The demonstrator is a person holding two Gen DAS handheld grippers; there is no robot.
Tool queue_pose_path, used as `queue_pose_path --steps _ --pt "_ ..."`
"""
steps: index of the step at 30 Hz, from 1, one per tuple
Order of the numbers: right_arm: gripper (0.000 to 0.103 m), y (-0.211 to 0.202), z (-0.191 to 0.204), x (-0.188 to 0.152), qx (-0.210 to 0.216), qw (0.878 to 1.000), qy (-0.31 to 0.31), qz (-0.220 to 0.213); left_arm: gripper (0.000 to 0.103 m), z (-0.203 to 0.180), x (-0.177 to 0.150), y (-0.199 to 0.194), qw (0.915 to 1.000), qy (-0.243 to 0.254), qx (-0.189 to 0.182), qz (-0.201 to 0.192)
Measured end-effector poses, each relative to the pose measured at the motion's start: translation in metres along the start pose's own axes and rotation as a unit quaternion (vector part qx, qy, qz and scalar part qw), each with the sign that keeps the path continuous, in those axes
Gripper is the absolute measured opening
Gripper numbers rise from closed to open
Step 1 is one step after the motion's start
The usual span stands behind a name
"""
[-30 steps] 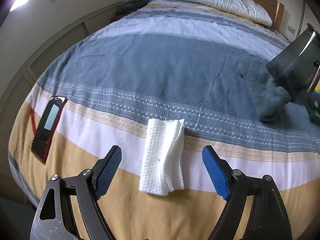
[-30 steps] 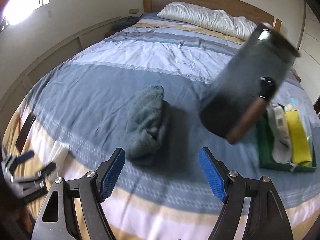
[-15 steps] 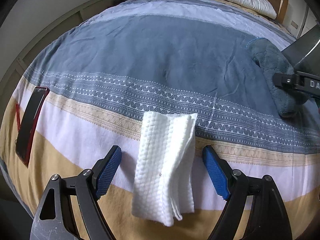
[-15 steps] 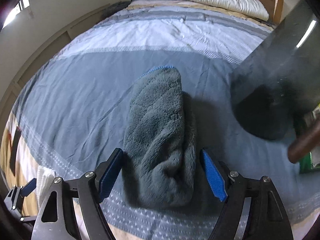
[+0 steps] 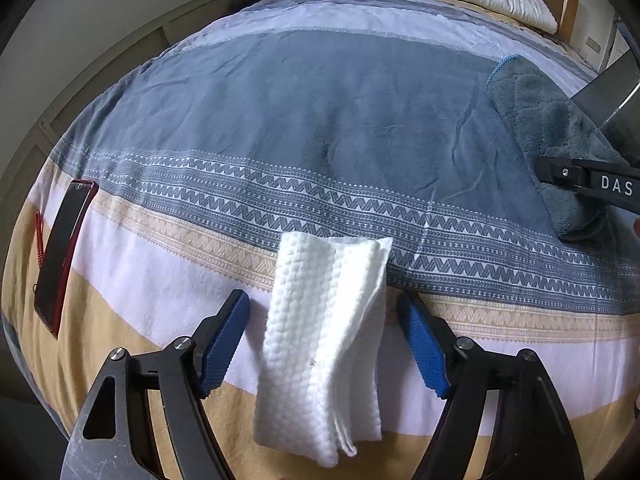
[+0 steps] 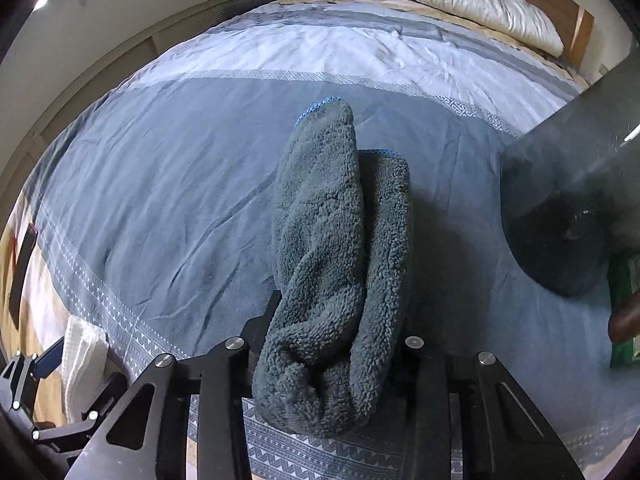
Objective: Organize soft objects
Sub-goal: 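Close the left tool on the white wipe while the right tool grasps the grey fleece towel, then lift the white wipe and grey fleece towel and carry both over the green tray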
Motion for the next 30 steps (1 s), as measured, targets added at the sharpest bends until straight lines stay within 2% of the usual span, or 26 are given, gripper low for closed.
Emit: queue_pose_path --steps 3,5,8,10,13,16,23,30 --pt "0.035 0.003 0.003 0.002 -0.004 1.000 -0.011 0.000 0.068 -0.002 -0.001 -0.001 1.0000 -0.005 -0.001 -0.001" --pt "0.035 0.003 0.007 0.001 -0.010 1.000 -0.019 0.001 0.061 -0.001 -0.001 -0.001 0.9998 -0.013 -0.012 -0.002" --pt "0.034 0.000 0.010 -0.002 -0.016 1.000 -0.025 -0.002 0.048 0.000 0.001 -0.001 0.9996 -0.015 -0.024 -0.002" --pt "0.033 -0.005 0.011 -0.004 -0.020 0.999 -0.031 -0.004 0.031 0.002 0.002 -0.002 0.9993 -0.018 -0.032 -0.002" --pt "0.032 -0.010 0.016 -0.005 -0.022 0.999 -0.039 -0.011 0.018 0.002 0.003 -0.004 0.9994 -0.014 -0.032 -0.003" --pt "0.031 -0.018 0.015 -0.011 -0.023 0.998 -0.049 -0.015 0.013 0.001 0.003 -0.007 0.9993 -0.011 -0.035 -0.007" --pt "0.030 -0.041 0.018 -0.030 -0.025 0.996 -0.076 -0.028 0.011 0.008 0.005 -0.026 0.9969 -0.019 -0.073 -0.023" --pt "0.029 -0.084 0.007 -0.067 -0.011 0.995 -0.094 -0.045 0.011 -0.008 0.000 -0.065 0.9964 0.016 -0.062 -0.055"
Point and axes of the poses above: each gripper's, at about its wrist camera, not at the fingertips, and y roughly the way its jaws point, z to its left, x to its top, the point moved 2 cm from there along y, roughly the way its jaws point, and after that the axes turned 5 degrees about x, right-handed, at the moved point
